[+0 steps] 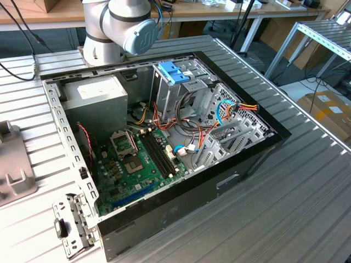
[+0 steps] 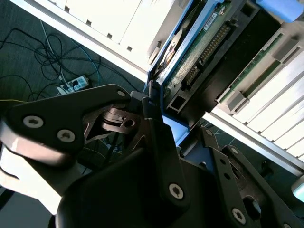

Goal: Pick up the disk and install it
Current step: 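Pick up the disk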

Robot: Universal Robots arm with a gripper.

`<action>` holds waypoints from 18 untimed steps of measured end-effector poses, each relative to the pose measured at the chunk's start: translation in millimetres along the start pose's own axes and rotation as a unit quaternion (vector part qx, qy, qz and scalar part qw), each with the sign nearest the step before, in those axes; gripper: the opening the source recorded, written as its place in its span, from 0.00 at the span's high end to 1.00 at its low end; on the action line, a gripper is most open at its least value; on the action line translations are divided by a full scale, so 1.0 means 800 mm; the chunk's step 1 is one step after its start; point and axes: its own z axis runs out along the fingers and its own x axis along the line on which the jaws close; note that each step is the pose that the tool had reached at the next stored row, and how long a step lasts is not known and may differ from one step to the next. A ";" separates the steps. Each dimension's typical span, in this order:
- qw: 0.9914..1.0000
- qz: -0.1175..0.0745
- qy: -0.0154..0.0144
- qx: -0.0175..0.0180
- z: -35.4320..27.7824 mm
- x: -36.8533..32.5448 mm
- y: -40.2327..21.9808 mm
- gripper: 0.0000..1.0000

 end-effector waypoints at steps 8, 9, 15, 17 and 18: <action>1.000 0.000 0.000 0.000 -0.0080 -0.0003 0.0004 0.63; 1.000 0.000 0.000 0.000 -0.0088 -0.0003 0.0004 0.63; 1.000 0.000 0.000 0.000 -0.0440 -0.0017 0.0019 0.63; 1.000 0.000 0.000 0.000 -0.0475 -0.0018 0.0021 0.63; 1.000 0.000 0.000 0.000 -0.0485 -0.0018 0.0021 0.63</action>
